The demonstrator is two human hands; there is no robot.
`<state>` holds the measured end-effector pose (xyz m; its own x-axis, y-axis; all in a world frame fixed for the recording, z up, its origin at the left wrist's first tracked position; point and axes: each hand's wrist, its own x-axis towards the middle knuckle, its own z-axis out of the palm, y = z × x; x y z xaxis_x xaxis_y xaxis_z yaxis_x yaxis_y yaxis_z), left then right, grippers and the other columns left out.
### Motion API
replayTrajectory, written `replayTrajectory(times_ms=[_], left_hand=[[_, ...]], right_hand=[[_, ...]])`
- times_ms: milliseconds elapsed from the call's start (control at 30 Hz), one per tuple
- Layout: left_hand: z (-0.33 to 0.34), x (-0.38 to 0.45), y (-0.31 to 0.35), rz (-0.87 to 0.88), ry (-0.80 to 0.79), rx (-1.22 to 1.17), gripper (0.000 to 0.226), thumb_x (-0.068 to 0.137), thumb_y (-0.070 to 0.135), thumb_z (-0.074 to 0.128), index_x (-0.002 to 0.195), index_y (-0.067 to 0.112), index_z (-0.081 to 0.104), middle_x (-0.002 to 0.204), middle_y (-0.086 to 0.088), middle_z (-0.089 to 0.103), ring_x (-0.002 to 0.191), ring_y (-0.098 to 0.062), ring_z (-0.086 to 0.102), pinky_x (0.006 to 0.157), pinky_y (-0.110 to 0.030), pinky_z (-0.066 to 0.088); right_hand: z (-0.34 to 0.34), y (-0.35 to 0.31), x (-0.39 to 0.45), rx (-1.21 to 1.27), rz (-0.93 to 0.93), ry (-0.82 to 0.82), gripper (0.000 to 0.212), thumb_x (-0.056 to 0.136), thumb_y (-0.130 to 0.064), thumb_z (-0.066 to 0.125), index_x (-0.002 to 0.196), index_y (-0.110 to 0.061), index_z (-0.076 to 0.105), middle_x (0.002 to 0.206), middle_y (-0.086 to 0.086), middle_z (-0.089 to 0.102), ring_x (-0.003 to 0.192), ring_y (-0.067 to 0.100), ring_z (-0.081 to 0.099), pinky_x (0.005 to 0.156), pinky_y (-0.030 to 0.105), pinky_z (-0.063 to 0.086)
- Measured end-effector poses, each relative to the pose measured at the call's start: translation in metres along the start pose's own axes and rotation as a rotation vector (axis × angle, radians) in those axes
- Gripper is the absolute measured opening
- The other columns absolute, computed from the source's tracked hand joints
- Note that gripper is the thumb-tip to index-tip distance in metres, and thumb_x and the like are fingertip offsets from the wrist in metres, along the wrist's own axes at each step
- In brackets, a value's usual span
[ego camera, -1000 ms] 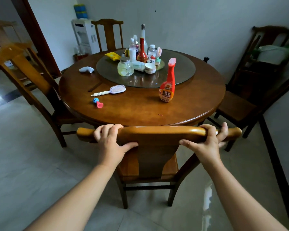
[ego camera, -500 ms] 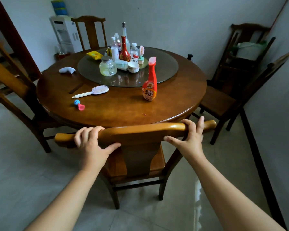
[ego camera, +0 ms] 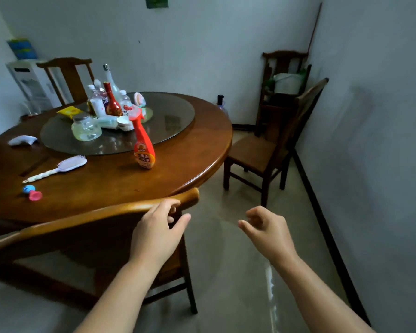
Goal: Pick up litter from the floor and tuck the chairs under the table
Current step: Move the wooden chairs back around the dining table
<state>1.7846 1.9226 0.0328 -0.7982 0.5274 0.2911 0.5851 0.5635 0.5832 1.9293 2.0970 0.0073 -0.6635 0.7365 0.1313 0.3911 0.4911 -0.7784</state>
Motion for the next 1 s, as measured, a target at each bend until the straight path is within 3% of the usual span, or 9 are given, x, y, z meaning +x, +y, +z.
replayTrajectory(times_ms=[67,167,300,500,800,1000], left_hand=[[0.036,0.006,0.033,-0.033,-0.116,0.002,0.031,0.081,0.046,0.063,0.109,0.032,0.058,0.099,0.013,0.061,0.079,-0.002,0.058,0.060,-0.016,0.047],[0.085,0.013,0.078,-0.054,-0.242,0.033,0.031,0.082,0.048,0.061,0.108,0.032,0.058,0.096,0.012,0.063,0.083,-0.004,0.058,0.067,-0.022,0.050],[0.138,0.030,0.133,-0.059,-0.316,0.054,0.029,0.081,0.049,0.061,0.104,0.031,0.060,0.092,0.011,0.065,0.084,-0.008,0.059,0.070,-0.027,0.050],[0.196,0.083,0.182,-0.071,-0.324,0.073,0.029,0.079,0.052,0.062,0.100,0.032,0.061,0.091,0.010,0.065,0.086,-0.011,0.060,0.075,-0.030,0.051],[0.308,0.230,0.225,-0.084,-0.365,-0.018,0.031,0.080,0.049,0.062,0.105,0.033,0.059,0.093,0.012,0.062,0.086,-0.007,0.058,0.075,-0.029,0.053],[0.390,0.325,0.296,0.062,-0.460,-0.037,0.034,0.081,0.051,0.060,0.111,0.034,0.056,0.102,0.012,0.062,0.092,-0.007,0.058,0.081,-0.033,0.053]], right_hand=[[-0.043,0.035,0.006,-0.056,0.015,0.009,0.018,0.078,-0.034,0.071,0.089,-0.021,0.065,0.072,-0.009,0.063,0.069,0.003,0.059,0.063,0.024,0.052],[-0.101,0.084,0.019,-0.093,0.050,0.038,0.013,0.079,-0.033,0.070,0.086,-0.023,0.064,0.067,-0.010,0.060,0.063,0.001,0.057,0.054,0.013,0.042],[-0.162,0.135,0.046,-0.068,0.115,0.087,0.009,0.080,-0.028,0.070,0.083,-0.022,0.063,0.064,-0.011,0.057,0.060,0.000,0.053,0.048,0.007,0.037],[-0.196,0.180,0.115,-0.037,0.137,0.089,0.010,0.079,-0.031,0.069,0.083,-0.026,0.062,0.070,-0.012,0.060,0.067,-0.001,0.056,0.051,0.007,0.035],[-0.223,0.227,0.290,-0.031,0.177,0.038,0.016,0.082,-0.032,0.066,0.095,-0.023,0.062,0.082,-0.008,0.062,0.077,0.002,0.058,0.060,0.013,0.042],[-0.265,0.271,0.389,-0.072,0.318,0.070,0.025,0.084,-0.032,0.064,0.105,-0.019,0.059,0.084,-0.003,0.061,0.077,0.007,0.058,0.058,0.015,0.041]])
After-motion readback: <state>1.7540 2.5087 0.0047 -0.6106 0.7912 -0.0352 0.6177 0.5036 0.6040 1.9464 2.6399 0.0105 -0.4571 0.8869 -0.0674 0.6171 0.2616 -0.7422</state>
